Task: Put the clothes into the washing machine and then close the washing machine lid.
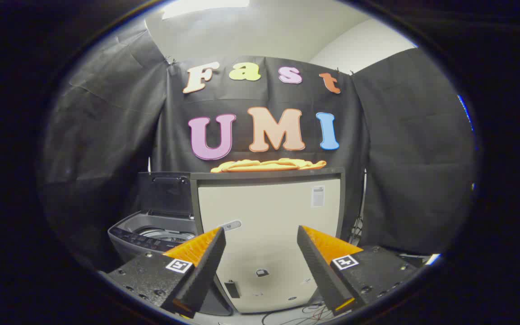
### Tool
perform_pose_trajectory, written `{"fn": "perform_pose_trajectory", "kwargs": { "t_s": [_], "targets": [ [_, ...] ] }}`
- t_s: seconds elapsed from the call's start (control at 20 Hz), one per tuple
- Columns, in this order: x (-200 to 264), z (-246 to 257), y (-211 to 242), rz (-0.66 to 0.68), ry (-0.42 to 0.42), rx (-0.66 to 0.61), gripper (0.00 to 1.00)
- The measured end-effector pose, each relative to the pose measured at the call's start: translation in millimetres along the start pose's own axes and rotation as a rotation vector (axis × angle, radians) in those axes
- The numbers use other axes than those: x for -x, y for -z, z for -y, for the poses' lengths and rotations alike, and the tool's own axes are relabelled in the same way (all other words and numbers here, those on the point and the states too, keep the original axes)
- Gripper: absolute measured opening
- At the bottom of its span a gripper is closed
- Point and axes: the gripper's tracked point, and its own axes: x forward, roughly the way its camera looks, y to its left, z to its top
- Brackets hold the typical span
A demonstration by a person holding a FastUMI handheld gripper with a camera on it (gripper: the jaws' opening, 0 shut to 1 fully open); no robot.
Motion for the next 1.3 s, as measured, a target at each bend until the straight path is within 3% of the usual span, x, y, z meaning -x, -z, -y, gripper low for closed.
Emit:
{"fn": "perform_pose_trajectory", "kwargs": {
  "t_s": [0.9, 1.3],
  "targets": [
    [-4.1, -27.8, -49.4, 0.045, -0.020, 0.007, 0.97],
    [-64.6, -30.2, -71.8, -0.053, -0.025, 0.034, 0.97]
  ]
}}
